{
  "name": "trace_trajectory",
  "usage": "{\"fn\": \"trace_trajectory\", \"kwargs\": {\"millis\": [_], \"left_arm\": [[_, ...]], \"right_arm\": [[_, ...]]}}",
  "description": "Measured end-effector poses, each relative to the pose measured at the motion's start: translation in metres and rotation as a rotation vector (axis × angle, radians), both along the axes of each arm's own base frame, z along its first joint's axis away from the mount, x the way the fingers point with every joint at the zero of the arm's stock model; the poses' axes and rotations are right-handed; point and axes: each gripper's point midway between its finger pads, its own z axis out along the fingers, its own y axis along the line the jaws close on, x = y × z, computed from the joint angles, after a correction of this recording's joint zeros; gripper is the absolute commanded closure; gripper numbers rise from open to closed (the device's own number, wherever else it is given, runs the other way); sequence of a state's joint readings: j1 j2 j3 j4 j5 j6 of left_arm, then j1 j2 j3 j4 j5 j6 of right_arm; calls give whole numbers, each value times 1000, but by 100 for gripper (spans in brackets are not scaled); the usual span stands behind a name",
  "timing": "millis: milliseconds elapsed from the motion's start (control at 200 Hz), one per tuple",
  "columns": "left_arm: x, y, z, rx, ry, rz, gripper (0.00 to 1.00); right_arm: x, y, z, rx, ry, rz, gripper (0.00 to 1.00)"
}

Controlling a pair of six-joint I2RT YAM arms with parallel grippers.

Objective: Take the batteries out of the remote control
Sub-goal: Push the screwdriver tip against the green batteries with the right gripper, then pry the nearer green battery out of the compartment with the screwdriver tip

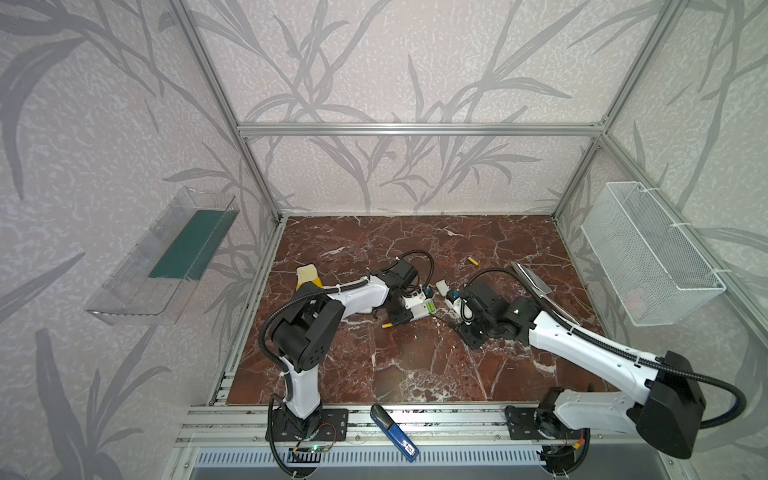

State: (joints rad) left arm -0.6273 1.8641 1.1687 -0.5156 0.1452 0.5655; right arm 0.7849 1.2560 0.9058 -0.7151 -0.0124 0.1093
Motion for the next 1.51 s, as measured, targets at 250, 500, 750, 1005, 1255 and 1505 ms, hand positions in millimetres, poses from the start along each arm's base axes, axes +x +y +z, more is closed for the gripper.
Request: {"fn": "trace_trajectory", "kwargs": {"millis": [250, 500, 750, 1005, 1255, 1505], "left_arm": [[0, 0, 0, 1, 0, 0, 58], [0, 0, 0, 1, 0, 1, 59], [0, 0, 0, 1, -1, 1, 59], [0, 0, 0, -3, -3, 0, 62], [-1, 0, 0, -11, -10, -10, 62], [-2, -1, 0, -15, -8, -23, 62]], "right_arm": [[1, -2, 0, -10, -5, -9, 100], [2, -4, -1, -20, -7, -13, 100], [3, -4, -4, -27, -3, -21, 100], [1, -6, -12, -22, 7, -58, 100], [-14, -7, -41, 7, 21, -114, 100], [-26, -4, -79, -15, 17, -142, 100]]}}
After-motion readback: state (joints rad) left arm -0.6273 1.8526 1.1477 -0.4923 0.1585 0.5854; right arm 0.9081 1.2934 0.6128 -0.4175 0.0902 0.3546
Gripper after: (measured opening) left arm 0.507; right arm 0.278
